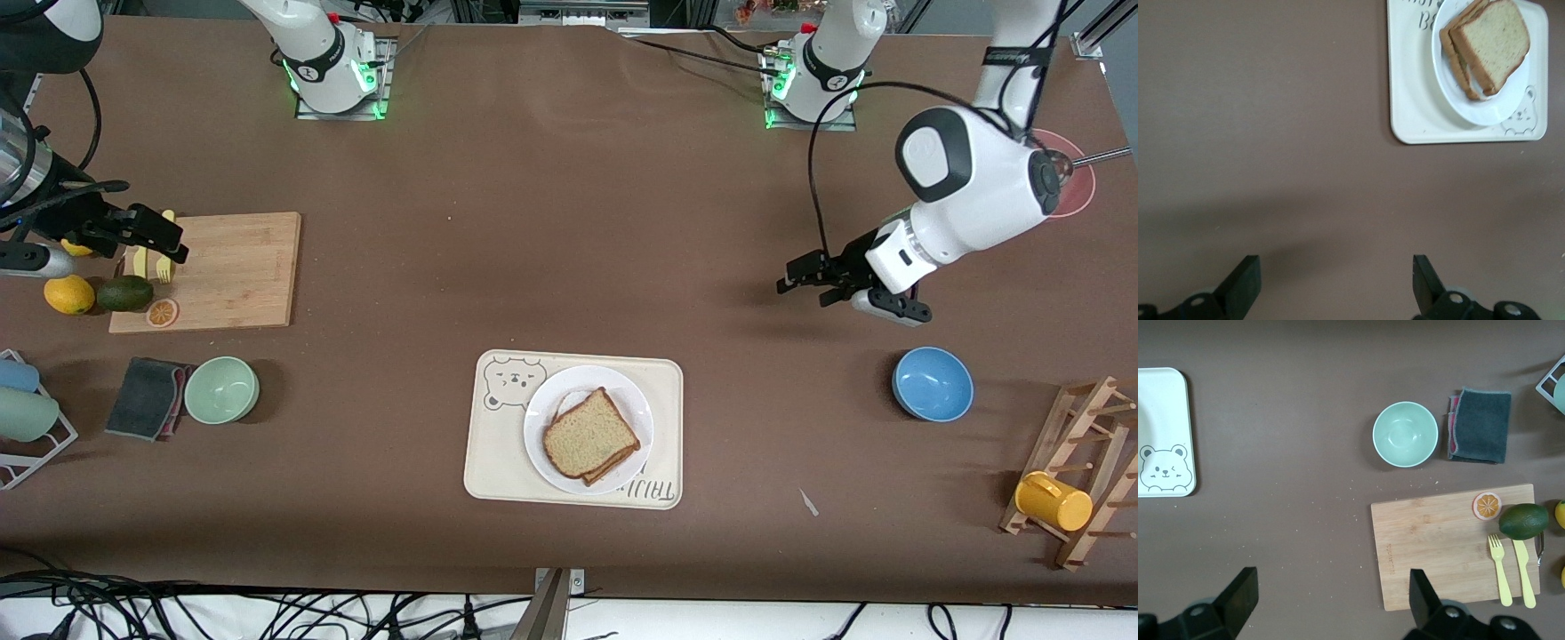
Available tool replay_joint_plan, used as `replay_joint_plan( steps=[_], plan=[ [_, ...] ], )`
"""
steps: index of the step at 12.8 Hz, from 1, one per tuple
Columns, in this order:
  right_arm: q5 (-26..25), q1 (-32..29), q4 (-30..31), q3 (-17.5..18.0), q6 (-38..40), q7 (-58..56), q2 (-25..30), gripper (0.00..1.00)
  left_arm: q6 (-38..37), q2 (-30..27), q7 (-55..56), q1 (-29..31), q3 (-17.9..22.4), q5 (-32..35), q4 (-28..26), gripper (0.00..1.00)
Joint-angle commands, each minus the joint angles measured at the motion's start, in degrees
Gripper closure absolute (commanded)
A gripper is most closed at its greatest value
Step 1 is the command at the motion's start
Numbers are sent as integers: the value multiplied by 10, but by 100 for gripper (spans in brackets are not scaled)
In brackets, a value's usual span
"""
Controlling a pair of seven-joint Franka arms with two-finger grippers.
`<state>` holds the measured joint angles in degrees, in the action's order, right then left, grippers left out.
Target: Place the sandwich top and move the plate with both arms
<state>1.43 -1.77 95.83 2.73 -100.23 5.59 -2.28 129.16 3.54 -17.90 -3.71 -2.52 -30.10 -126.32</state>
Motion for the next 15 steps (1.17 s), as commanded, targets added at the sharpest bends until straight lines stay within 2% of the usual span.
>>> replay_joint_plan(
  steps=[1,3,5,8,11,13,15],
  plan=[
    [9,-3,-11,0,5,-4,-4,0,-99,-23,70,11,-2,126,58,0],
    [9,-3,-11,-1,3,-4,-4,0,-182,-27,125,11,-2,198,119,0],
    [9,-2,-11,-1,2,-5,-5,0,-250,-26,152,10,-2,243,178,0],
    [10,-3,-11,-1,2,-11,-5,0,-319,-26,156,8,0,303,250,0],
    [9,-3,-11,-1,1,-12,-8,0,-372,-23,197,-2,2,340,300,0],
    [11,-6,-11,-2,-5,-13,-10,0,-413,-14,224,-4,3,341,340,0],
    [20,-6,-11,-3,-7,-14,-13,0,-429,-4,226,-12,21,341,371,0]
  ],
)
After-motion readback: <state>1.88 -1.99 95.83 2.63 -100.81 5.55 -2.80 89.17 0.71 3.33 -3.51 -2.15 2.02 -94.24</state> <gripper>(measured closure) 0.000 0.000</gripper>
